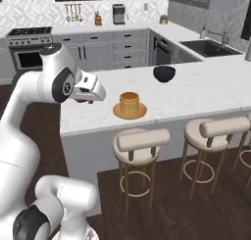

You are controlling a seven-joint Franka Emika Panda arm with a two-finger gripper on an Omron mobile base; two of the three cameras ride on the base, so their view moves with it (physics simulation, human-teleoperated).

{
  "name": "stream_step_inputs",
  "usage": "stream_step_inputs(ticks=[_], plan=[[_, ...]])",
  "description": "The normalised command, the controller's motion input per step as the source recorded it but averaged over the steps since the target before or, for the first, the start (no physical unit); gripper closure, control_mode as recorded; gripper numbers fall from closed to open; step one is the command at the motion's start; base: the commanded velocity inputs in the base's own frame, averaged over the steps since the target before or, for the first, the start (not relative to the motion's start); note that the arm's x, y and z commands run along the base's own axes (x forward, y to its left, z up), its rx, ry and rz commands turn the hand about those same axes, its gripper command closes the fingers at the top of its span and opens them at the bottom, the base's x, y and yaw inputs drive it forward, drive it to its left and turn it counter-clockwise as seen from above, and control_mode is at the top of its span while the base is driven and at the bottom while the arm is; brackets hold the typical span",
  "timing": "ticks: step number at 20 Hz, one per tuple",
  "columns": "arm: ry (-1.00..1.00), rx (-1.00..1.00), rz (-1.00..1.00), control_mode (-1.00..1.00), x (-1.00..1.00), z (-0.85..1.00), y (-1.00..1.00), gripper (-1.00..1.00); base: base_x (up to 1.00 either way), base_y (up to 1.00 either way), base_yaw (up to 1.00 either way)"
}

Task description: Take the strawberry from the fridge and place it on top of the pancake, located on the dining counter.

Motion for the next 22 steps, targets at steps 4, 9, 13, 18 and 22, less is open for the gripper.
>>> stream_step_inputs(ticks=[4,9,13,18,22], plan=[[0.00,0.00,0.00,1.00,0.00,0.00,0.00,1.00,0.01,-0.94,0.47],[0.00,0.00,0.00,1.00,0.00,0.00,0.00,1.00,0.00,-0.93,0.46],[0.00,0.00,0.00,1.00,0.00,0.00,0.00,1.00,0.03,-0.74,0.36],[0.00,0.00,0.00,1.00,0.00,0.00,0.00,1.00,0.16,-0.52,0.28],[-0.01,0.11,0.08,-1.00,0.37,-0.04,0.00,1.00,0.06,-0.09,0.09]])
